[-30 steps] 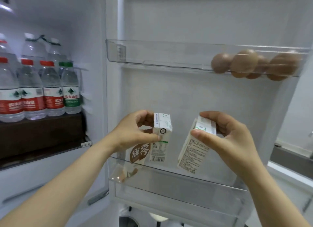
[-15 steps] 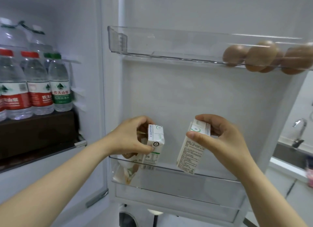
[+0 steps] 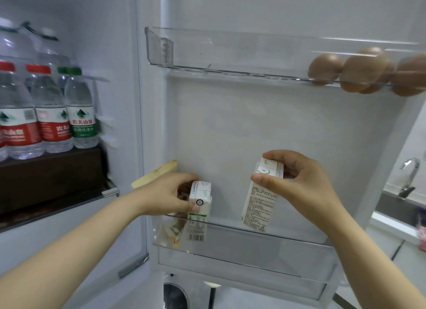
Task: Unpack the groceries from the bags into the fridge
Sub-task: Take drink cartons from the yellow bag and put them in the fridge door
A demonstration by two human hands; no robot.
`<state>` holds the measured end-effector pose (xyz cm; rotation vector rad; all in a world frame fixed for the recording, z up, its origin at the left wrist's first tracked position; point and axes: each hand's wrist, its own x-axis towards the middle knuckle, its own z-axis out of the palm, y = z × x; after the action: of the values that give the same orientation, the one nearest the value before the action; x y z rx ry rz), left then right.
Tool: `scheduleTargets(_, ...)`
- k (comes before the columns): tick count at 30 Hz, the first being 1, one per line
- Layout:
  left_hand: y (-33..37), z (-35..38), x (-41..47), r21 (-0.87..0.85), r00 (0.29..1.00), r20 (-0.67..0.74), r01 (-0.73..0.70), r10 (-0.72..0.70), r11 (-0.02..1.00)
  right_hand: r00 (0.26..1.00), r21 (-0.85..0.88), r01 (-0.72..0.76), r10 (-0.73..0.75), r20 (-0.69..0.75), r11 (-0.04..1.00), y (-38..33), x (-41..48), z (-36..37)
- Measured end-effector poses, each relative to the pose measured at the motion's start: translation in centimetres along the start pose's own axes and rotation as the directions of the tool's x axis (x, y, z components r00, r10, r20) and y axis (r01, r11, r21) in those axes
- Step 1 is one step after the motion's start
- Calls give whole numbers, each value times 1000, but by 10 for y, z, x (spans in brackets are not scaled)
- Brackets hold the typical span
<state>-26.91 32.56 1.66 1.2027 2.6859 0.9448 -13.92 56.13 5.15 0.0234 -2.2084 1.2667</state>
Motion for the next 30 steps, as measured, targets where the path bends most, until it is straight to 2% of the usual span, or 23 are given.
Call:
scheduleTargets(8, 0, 3, -2, 116, 998, -54, 40, -34, 992, 987, -120, -56, 72, 142, 991, 18, 14, 19)
scheduleTargets(12, -3, 15, -13, 127, 987, -142, -56, 74, 990, 949, -146, -90, 130, 289, 985, 26, 23, 18)
scheduleTargets(16, -8, 28, -16, 213, 960, -239, -96, 147, 972, 912, -201, -71, 146, 384, 977, 33, 25, 21)
scheduleTargets(30, -7, 33, -13, 223, 956, -265, -62, 122, 973, 907, -246, -10, 112, 406, 969, 42, 24, 61)
